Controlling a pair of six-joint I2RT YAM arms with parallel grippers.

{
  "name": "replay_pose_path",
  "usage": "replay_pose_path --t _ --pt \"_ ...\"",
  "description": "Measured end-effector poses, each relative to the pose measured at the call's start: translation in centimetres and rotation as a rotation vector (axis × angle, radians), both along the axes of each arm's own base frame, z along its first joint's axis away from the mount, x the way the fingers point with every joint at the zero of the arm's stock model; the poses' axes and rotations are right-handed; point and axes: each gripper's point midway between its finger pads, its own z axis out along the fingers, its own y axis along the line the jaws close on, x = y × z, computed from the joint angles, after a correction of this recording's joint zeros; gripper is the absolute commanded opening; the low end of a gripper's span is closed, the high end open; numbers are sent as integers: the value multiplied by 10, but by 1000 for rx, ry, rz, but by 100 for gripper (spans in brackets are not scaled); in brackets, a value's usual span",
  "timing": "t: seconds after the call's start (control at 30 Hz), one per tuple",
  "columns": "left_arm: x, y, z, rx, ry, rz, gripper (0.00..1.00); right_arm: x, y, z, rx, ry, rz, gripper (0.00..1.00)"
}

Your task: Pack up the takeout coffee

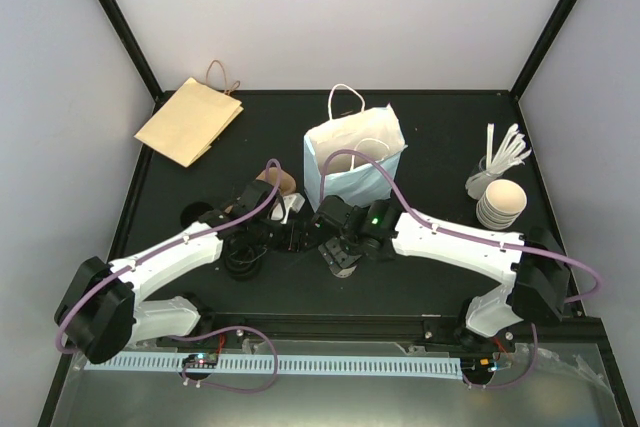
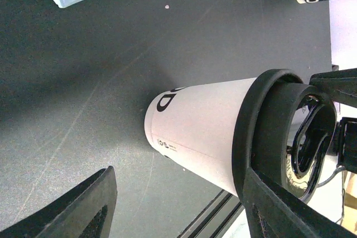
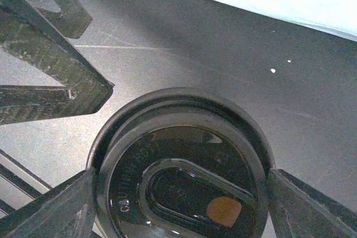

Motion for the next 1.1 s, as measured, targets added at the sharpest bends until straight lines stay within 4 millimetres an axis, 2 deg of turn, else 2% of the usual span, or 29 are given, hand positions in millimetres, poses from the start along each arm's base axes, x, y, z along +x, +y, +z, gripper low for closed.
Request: replay_pose_path --t 0.17,0.4,0.77,1.1 --pt "0 -1 1 -4 -3 -1 63 -1 0 -4 -14 8 2 82" --pt "-1 1 -1 -3 -3 0 62 -1 2 -4 -16 5 5 75" --pt "-19 8 -14 -49 41 24 60 0 0 -4 -20 9 -39 71" --pt "-14 -8 -4 -149 58 15 58 -1 0 -4 -16 12 -55 70"
